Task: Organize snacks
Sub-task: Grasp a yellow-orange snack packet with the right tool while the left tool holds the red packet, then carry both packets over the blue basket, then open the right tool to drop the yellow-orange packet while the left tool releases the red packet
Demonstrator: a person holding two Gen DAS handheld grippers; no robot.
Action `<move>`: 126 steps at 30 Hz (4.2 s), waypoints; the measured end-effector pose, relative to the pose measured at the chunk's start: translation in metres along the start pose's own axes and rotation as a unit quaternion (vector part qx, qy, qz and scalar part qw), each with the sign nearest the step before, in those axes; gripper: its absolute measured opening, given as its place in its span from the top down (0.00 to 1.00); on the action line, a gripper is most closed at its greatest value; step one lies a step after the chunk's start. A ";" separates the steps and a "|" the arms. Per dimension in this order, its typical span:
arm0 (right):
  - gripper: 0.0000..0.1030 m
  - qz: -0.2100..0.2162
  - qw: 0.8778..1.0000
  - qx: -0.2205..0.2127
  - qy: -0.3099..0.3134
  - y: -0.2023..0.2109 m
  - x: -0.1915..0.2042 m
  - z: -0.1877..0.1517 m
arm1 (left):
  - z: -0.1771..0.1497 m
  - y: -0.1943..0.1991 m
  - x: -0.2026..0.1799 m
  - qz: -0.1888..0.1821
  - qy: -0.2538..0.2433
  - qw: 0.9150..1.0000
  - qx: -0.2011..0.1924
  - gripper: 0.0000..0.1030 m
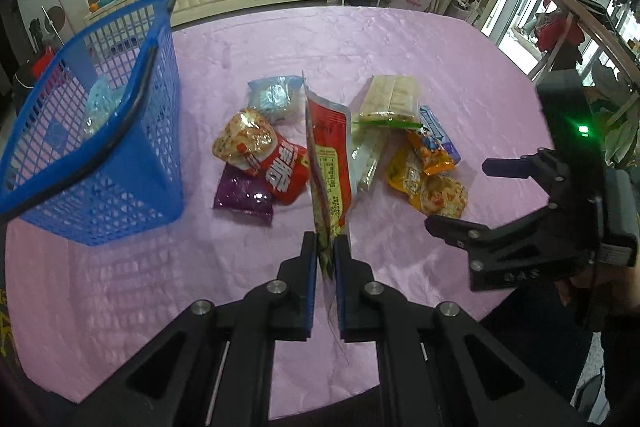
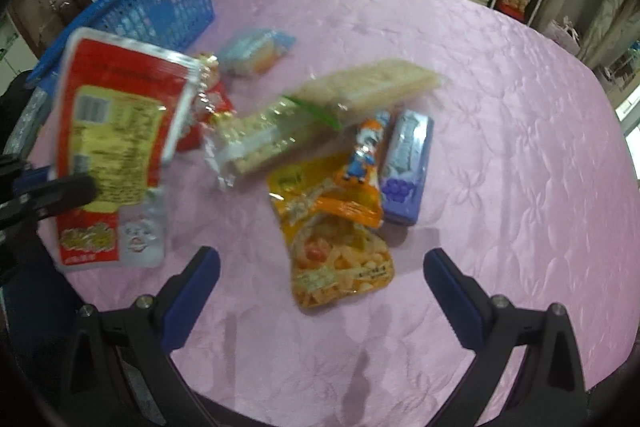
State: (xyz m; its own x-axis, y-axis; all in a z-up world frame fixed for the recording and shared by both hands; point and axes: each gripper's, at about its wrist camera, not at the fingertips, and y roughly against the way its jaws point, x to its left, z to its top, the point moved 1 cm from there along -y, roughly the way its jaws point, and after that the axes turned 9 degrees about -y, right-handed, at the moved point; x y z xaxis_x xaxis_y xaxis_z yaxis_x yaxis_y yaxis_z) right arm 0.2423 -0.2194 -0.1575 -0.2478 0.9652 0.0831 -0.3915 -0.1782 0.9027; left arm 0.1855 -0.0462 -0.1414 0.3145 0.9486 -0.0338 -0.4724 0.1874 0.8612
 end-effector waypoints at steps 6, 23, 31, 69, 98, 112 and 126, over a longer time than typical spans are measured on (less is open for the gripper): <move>0.09 -0.003 1.000 0.026 -0.010 -0.025 -0.012 0.003 | -0.001 -0.003 -0.001 0.001 0.007 1.000 0.002 0.93; 0.71 0.007 0.997 0.013 0.077 -0.018 0.025 0.003 | -0.005 0.002 0.003 -0.001 0.022 1.000 -0.005 0.93; 0.73 0.028 0.997 0.007 0.073 0.003 0.036 -0.024 | -0.007 0.019 0.005 -0.002 0.022 0.999 -0.024 0.93; 0.73 0.089 0.975 -0.163 0.122 0.135 0.149 0.090 | 0.054 0.157 0.096 0.042 0.009 0.988 -0.147 0.93; 0.60 0.084 0.982 -0.085 0.147 0.010 0.223 0.190 | 0.079 0.098 0.223 0.090 0.070 0.989 -0.089 0.93; 0.00 0.049 0.984 -0.116 0.122 0.019 0.208 0.179 | 0.075 0.098 0.219 0.082 0.072 0.990 -0.084 0.93; 0.00 0.049 0.987 -0.119 0.098 0.035 0.191 0.167 | 0.091 0.086 0.199 0.066 0.046 0.994 -0.077 0.93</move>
State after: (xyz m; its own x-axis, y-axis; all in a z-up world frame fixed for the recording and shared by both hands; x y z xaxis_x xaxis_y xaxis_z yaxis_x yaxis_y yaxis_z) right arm 0.3298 -0.0097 -0.0395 -0.4530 0.8894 0.0612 -0.5477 -0.3319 0.7680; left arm 0.2824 0.1350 -0.0279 0.1675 0.9856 0.0211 -0.6277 0.0901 0.7732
